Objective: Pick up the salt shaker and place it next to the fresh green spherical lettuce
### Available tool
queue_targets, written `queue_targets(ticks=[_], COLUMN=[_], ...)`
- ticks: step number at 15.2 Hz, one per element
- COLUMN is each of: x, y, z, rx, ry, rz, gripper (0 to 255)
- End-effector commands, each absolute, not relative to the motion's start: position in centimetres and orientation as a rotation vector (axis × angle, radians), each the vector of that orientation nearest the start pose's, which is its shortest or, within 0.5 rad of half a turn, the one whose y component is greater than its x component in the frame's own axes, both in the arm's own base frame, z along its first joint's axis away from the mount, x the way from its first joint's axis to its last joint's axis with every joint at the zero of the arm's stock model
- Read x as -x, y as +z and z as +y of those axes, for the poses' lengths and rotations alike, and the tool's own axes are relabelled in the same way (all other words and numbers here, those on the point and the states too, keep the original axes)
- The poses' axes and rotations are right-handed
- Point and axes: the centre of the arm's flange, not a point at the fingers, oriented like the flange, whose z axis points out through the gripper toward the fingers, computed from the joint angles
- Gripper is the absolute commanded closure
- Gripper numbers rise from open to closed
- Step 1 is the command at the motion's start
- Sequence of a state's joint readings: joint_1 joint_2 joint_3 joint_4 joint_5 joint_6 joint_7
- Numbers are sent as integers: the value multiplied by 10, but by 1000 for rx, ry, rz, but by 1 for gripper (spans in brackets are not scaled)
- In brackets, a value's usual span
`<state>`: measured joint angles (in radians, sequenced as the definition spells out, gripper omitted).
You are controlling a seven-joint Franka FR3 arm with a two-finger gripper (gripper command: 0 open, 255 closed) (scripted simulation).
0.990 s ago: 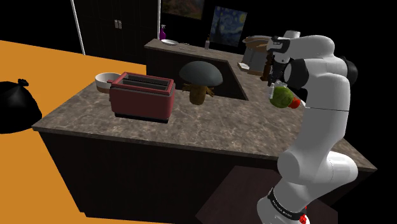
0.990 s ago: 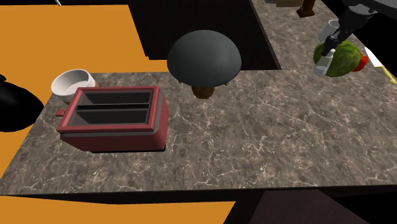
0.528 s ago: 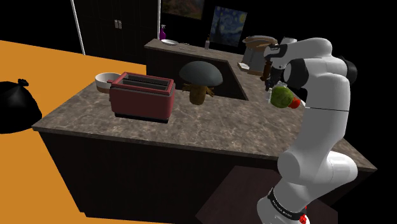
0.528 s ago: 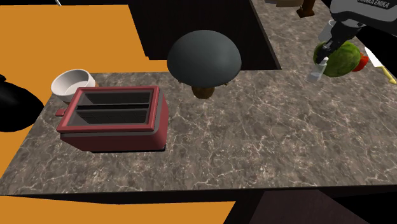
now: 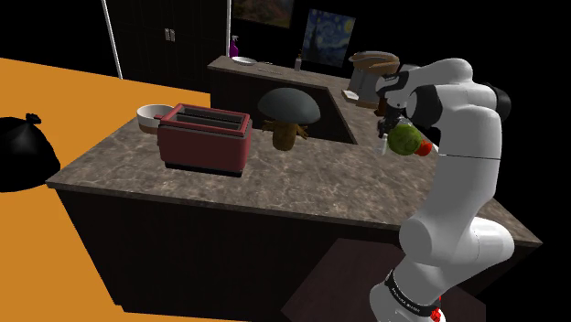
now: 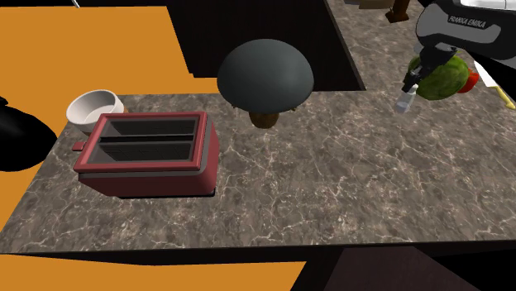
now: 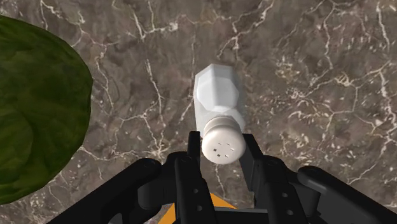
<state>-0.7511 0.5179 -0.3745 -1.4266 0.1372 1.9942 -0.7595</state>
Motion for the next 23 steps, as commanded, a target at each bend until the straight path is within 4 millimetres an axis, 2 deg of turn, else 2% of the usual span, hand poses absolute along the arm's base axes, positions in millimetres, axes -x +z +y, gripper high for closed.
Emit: queue_targets(ticks=[1,7,15,16,21,23], x=[-354,-354,-354,-354,-354,-354], y=[409,377,376,376,376,402], z=[-613,-613,-613,-613,-613,-610], rx=[3188,3188,3188,3188,3188,3188], ry=[-13,-13,-13,-13,-13,-13], rz=[588,588,588,588,588,588], gripper=[255,255,255,0,0,0])
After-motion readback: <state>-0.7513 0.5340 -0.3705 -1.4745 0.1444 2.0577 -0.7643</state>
